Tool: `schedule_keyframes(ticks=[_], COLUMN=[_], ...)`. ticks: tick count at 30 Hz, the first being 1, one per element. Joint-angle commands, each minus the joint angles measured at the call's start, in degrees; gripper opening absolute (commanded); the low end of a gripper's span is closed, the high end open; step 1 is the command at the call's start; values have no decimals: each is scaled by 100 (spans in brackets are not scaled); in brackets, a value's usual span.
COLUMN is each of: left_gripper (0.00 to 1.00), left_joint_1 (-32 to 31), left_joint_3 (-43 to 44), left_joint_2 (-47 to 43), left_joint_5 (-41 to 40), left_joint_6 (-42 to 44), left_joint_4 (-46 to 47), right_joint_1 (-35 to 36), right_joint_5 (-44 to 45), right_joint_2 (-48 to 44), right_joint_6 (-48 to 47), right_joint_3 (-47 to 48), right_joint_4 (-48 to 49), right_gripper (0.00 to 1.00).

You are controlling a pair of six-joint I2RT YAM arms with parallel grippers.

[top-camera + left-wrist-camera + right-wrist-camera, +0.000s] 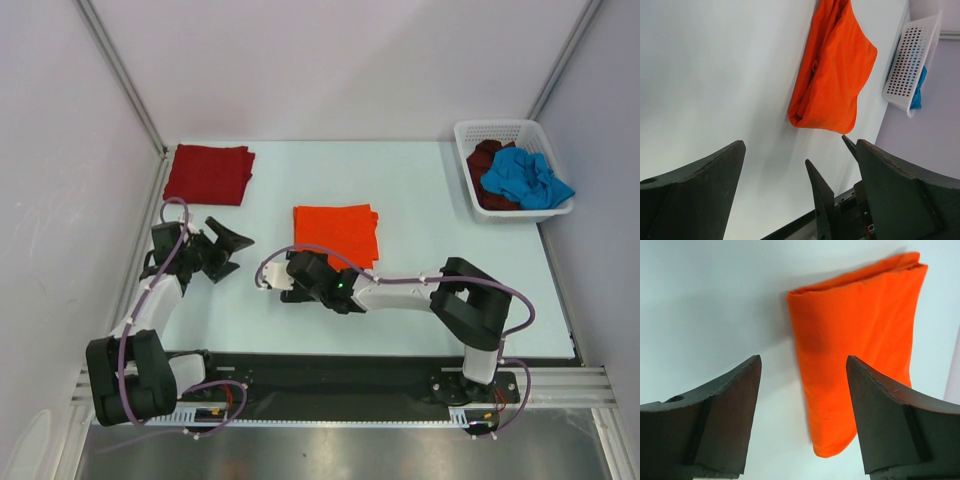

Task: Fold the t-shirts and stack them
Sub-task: Neatly place the folded tshirt to the corner

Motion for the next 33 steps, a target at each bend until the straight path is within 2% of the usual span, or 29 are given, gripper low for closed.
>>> schedule_keyframes(ticks=[1,12,15,19,32,33], left_gripper=[99,98,98,98,97,97], left_joint_1=[86,226,331,455,534,543], left_joint_3=[-3,-3,-56,-196,-223,-197], left_joint_2=[99,170,161,188,565,583], left_joint_5=[255,378,413,448,615,633], left_joint_6=[-12,59,76,111,129,120], left_joint_4=[356,409,444,566,655,672], right_joint_1=[94,-37,-125,-213,-310,-301], right_joint_5=[-231,-38,6,15,-345,-345], right_joint_2=[76,929,1026,1026,1175,1149], right_joint_6=[47,-498,-577,-709,-367,-340], right_joint_3=[154,444,445,365,602,629], right_joint_4=[144,846,908,1190,970,900], right_gripper=[74,73,66,51,35,29])
